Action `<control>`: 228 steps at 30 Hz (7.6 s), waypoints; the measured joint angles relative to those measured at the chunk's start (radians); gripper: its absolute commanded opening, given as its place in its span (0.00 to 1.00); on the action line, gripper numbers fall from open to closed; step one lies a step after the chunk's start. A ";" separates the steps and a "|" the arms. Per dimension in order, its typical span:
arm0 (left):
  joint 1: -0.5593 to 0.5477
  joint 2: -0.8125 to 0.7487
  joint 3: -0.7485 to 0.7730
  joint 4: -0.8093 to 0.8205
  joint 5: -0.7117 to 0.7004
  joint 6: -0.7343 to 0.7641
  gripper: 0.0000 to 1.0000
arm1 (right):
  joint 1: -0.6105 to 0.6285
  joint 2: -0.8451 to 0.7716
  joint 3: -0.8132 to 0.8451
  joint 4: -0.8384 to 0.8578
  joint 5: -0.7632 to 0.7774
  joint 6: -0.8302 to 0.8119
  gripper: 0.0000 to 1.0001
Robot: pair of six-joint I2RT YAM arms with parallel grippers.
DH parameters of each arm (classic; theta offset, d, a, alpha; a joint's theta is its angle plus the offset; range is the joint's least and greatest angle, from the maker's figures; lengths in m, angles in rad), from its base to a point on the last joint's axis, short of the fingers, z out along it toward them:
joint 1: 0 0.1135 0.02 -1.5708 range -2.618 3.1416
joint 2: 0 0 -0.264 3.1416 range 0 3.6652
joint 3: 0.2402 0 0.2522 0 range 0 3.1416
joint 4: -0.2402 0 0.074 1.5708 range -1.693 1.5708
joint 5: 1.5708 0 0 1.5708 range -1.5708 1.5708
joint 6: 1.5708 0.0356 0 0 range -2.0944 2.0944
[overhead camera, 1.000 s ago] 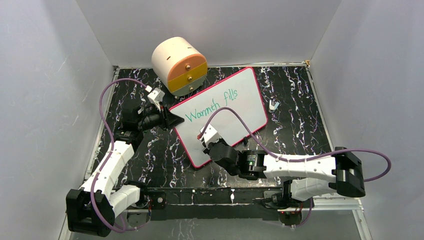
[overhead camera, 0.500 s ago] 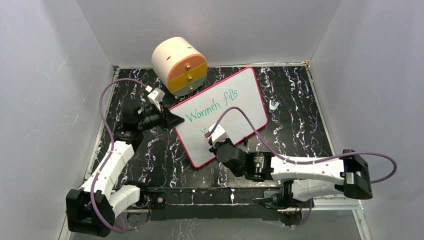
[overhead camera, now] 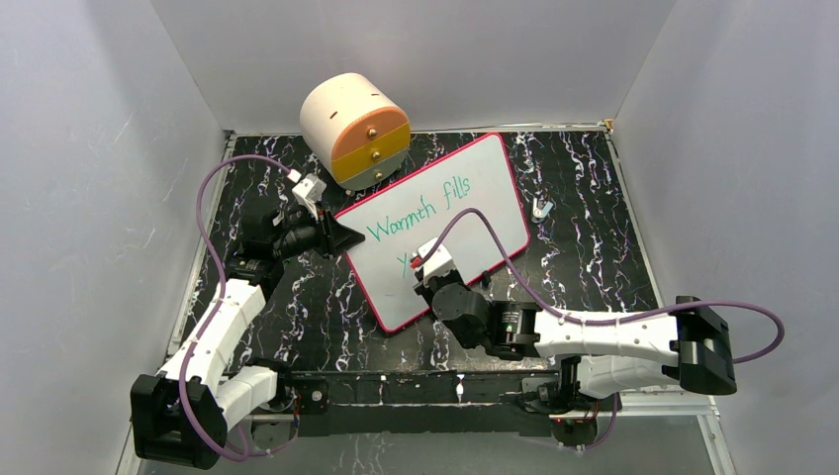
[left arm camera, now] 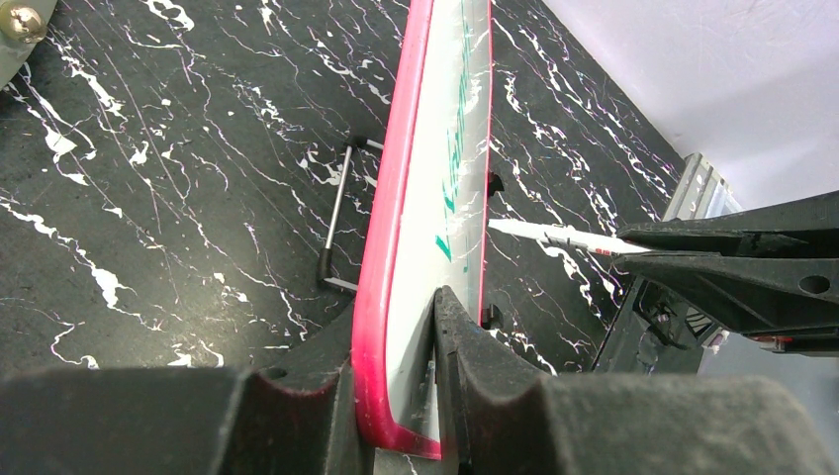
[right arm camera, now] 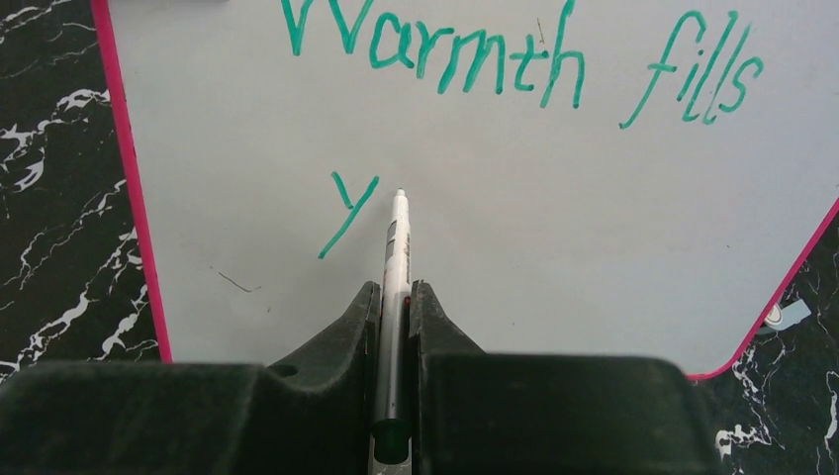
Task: Write a sentence on the whiteboard
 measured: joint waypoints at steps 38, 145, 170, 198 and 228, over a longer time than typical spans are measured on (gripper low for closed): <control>0.000 0.001 0.000 -0.001 -0.002 -0.002 0.00 | -0.040 0.043 0.000 0.048 -0.044 -0.014 0.00; 0.001 0.003 0.000 0.002 0.000 -0.005 0.00 | -0.114 -0.040 -0.063 0.071 -0.117 -0.051 0.00; 0.001 0.004 0.000 0.002 -0.001 -0.006 0.00 | -0.120 -0.053 -0.059 -0.047 -0.144 0.016 0.00; 0.001 0.003 0.000 0.002 0.000 -0.005 0.00 | -0.159 -0.053 -0.066 0.063 -0.104 -0.037 0.00; 0.001 0.004 0.000 0.002 -0.001 -0.006 0.00 | -0.159 -0.071 -0.074 -0.046 -0.113 0.041 0.00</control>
